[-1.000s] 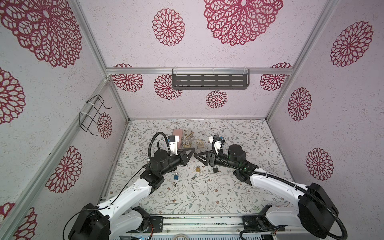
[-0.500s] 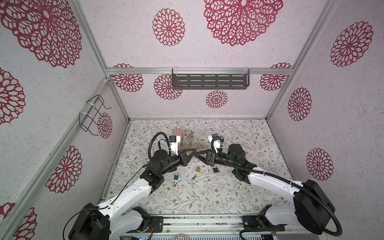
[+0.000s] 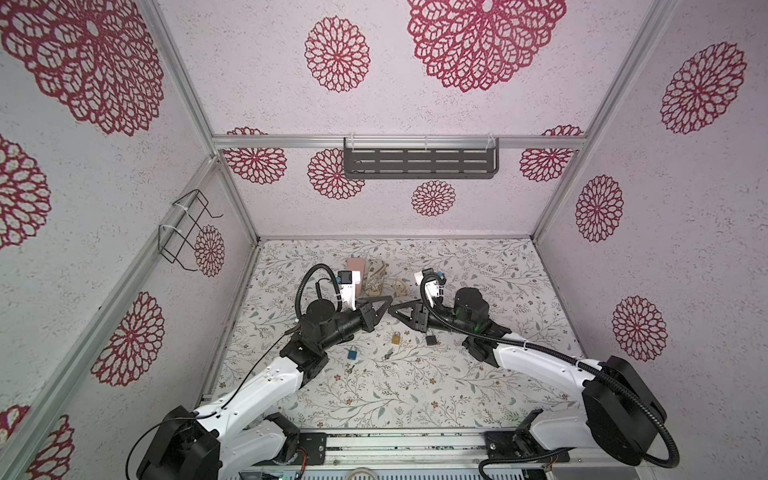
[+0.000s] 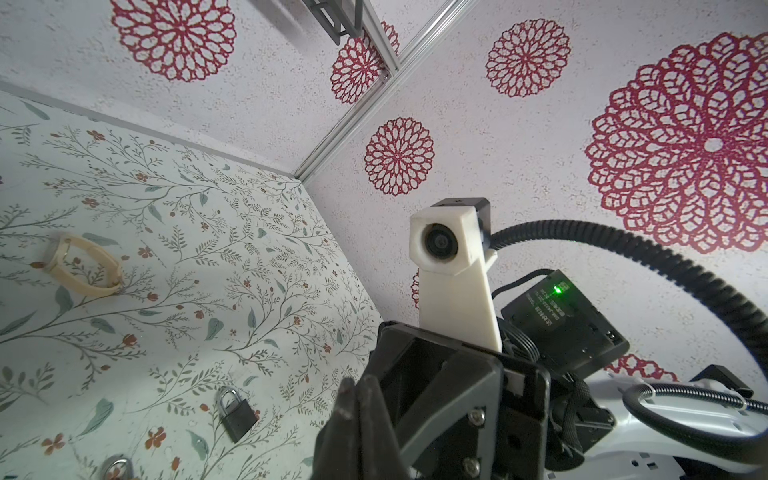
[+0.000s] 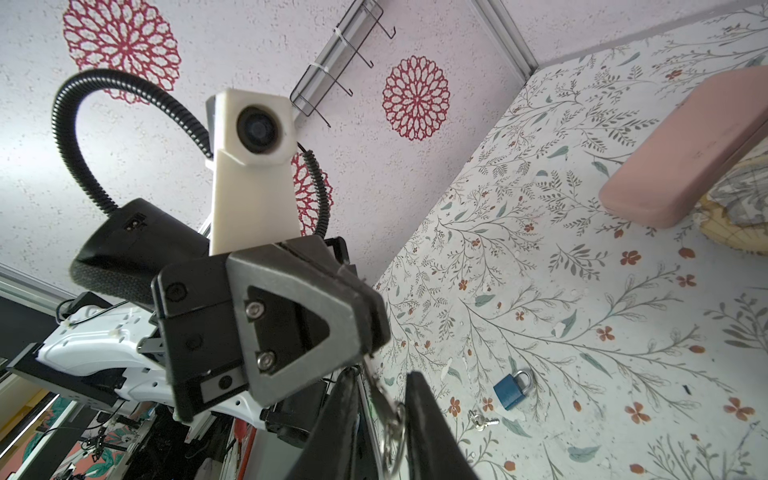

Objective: Unlock with the key

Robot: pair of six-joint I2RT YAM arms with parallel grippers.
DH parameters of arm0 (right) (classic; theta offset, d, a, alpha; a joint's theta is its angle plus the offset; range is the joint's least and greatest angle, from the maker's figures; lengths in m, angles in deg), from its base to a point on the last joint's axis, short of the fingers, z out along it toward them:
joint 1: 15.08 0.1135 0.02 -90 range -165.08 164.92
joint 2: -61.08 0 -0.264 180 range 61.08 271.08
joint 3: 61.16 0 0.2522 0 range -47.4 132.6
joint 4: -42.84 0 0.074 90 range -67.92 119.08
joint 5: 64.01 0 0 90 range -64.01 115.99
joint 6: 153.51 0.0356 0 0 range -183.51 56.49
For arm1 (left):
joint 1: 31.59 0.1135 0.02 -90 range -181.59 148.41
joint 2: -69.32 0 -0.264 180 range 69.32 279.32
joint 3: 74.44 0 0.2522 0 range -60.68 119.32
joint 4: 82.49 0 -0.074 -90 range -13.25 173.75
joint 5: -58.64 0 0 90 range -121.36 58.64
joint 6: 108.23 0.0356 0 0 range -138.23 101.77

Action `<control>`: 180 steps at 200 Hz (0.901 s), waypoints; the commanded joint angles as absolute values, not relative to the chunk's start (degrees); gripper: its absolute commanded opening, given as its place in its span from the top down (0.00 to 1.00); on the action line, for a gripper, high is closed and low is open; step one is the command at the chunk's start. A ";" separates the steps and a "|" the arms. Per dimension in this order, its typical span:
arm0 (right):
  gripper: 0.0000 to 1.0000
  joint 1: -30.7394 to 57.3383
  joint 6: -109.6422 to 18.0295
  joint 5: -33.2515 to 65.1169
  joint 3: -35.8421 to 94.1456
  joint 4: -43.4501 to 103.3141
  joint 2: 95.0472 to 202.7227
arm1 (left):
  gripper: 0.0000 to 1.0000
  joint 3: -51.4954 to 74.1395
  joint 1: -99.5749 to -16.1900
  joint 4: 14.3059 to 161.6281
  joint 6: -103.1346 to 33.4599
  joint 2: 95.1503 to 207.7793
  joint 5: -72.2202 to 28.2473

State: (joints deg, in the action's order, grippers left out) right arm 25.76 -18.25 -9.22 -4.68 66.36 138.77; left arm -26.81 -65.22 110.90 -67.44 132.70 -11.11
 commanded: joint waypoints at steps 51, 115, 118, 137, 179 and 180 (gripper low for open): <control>0.81 24.99 -18.25 -9.96 -4.80 69.49 137.68 | 1.00 -25.87 -64.82 111.68 -66.31 132.22 -11.58; 0.86 24.99 -18.30 -10.41 -4.87 69.27 137.79 | 1.00 -26.05 -64.73 111.60 -66.22 132.09 -12.33; 0.86 24.99 -18.37 -10.34 -4.91 69.17 137.77 | 1.00 -26.05 -64.73 111.59 -66.22 132.16 -12.43; 0.88 24.91 -18.42 -10.36 -5.08 69.02 137.55 | 1.00 -26.03 -64.73 111.68 -66.22 132.38 -12.31; 0.95 24.82 -18.24 -10.40 -4.79 69.12 137.03 | 1.00 -26.14 -64.65 111.86 -66.14 132.77 -12.41; 0.95 24.82 -18.24 -10.40 -4.83 69.14 137.07 | 1.00 -26.14 -64.65 111.87 -66.13 132.77 -12.39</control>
State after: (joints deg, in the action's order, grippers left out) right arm 25.19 -18.54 -10.24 -4.90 67.25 138.77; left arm -26.81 -65.04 110.93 -67.55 132.70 -11.74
